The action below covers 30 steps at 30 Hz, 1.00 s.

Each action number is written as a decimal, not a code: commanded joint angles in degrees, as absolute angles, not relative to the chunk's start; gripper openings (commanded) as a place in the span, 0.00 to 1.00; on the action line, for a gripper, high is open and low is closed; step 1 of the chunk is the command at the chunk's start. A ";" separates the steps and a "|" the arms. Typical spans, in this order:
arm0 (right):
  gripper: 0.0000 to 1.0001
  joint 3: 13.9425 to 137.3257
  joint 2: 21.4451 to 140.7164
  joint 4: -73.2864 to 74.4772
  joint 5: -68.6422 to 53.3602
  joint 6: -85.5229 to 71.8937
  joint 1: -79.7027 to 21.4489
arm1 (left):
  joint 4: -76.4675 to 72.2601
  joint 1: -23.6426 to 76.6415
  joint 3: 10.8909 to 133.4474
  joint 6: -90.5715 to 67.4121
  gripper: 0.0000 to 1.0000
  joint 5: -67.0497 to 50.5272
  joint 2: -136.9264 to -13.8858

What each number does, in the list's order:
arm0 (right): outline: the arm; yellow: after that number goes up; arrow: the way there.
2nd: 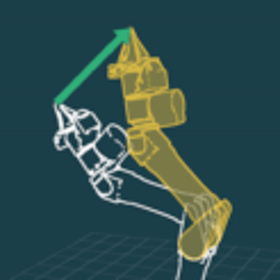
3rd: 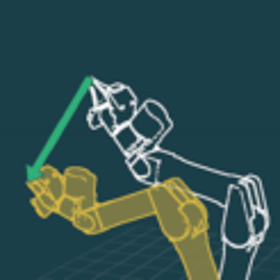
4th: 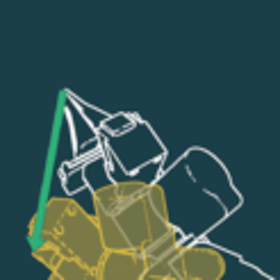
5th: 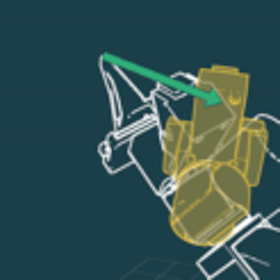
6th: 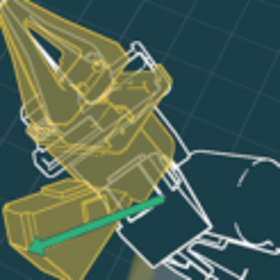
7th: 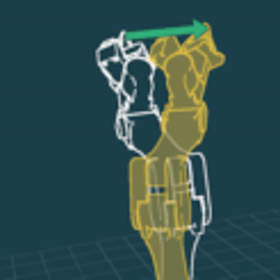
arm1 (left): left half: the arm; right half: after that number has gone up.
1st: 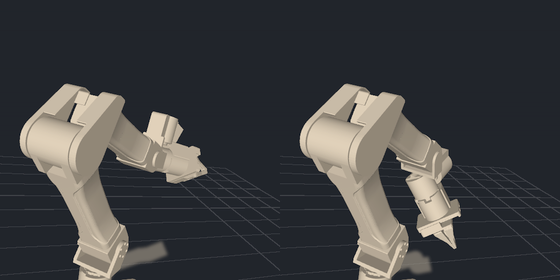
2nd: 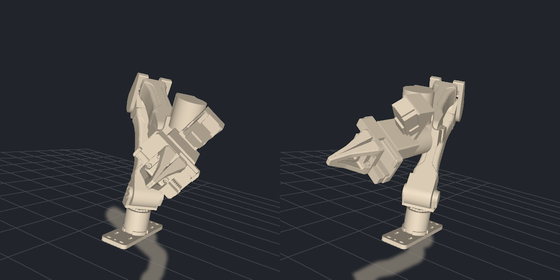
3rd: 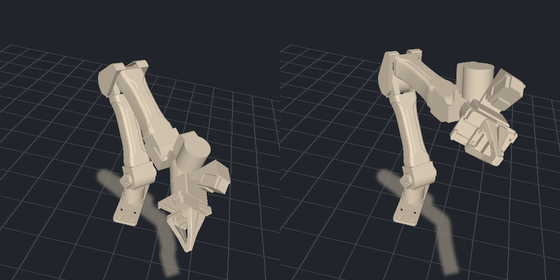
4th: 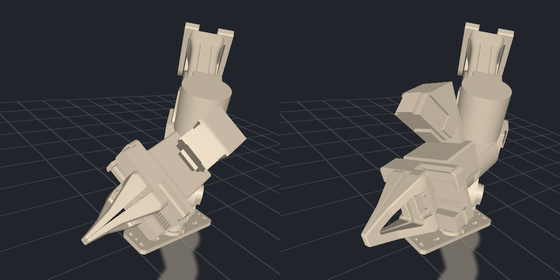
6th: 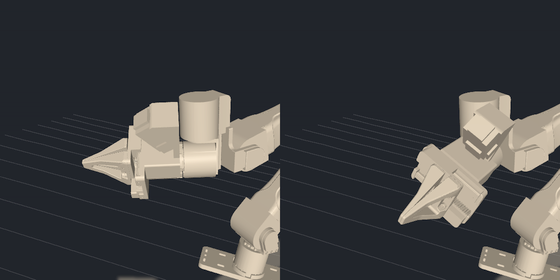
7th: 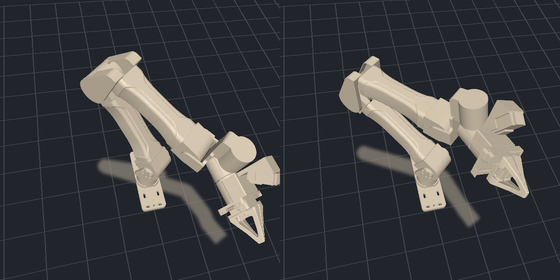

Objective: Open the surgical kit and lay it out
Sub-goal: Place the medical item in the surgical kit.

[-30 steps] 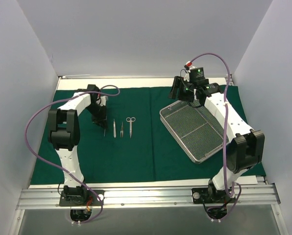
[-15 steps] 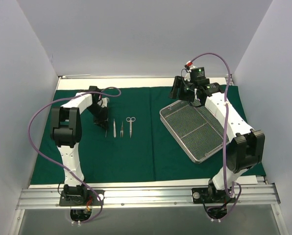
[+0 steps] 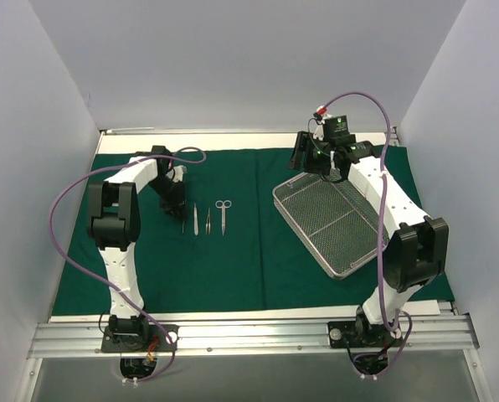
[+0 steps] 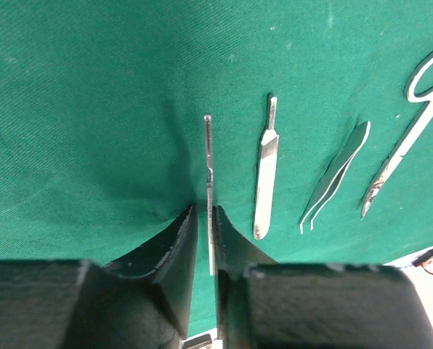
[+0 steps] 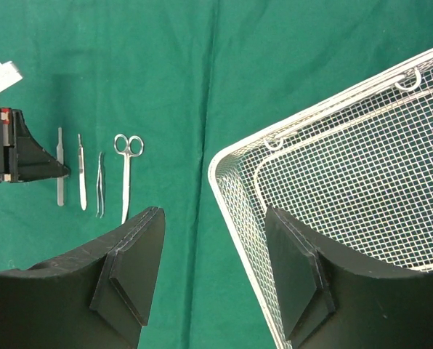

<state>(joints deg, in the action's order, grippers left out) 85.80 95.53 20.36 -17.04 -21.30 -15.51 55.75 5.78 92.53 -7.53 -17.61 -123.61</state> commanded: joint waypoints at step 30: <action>0.57 87.36 95.10 19.16 -18.19 -21.36 -15.12 | 56.78 3.87 92.64 -8.17 0.41 -13.01 -119.19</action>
